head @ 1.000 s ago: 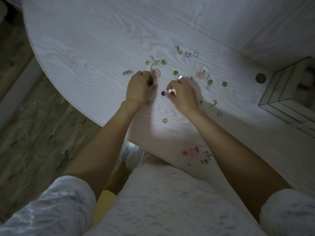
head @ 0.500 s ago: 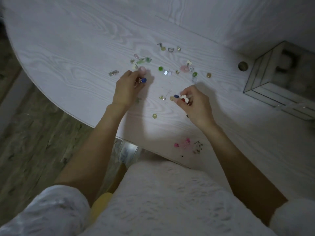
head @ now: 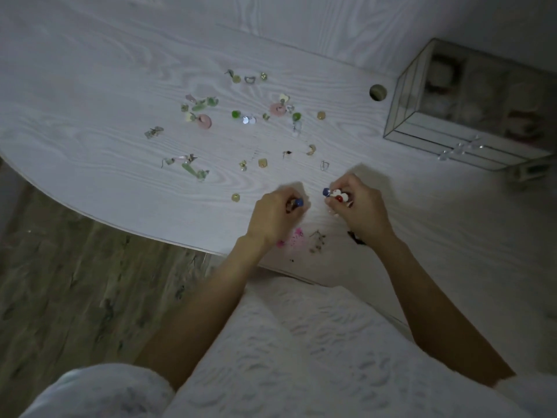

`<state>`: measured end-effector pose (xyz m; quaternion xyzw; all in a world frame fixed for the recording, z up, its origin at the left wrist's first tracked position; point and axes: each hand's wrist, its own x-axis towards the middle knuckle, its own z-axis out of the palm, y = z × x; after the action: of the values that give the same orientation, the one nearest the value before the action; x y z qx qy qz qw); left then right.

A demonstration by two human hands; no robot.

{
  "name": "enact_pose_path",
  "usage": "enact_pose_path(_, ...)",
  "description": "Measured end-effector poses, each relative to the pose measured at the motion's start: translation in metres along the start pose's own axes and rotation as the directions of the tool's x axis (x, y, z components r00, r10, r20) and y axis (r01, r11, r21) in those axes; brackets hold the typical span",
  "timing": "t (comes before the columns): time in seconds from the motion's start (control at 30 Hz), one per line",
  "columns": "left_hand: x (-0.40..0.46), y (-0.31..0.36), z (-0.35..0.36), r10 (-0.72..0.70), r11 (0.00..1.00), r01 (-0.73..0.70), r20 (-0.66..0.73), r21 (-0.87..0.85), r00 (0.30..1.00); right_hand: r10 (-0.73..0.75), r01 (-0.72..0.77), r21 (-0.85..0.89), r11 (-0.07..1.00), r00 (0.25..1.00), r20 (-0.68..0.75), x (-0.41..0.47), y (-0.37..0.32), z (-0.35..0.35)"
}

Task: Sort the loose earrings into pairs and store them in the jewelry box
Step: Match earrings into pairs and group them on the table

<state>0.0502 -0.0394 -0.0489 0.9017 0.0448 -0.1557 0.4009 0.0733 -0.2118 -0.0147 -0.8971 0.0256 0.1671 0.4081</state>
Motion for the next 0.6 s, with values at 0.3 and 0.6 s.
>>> enact_pose_path(0.3,-0.001,-0.005,0.003,0.149,0.981,-0.138,-0.077,0.138,0.986,-0.072,0.097,-0.232,0.968,0.991,0.111,0.008,-0.004,0.03)
enact_pose_path(0.6,0.016,-0.01,-0.016,0.042,0.994,-0.024,-0.172,0.111,0.984,-0.104,0.121,-0.325,0.938,0.992,0.071,0.018,-0.014,0.041)
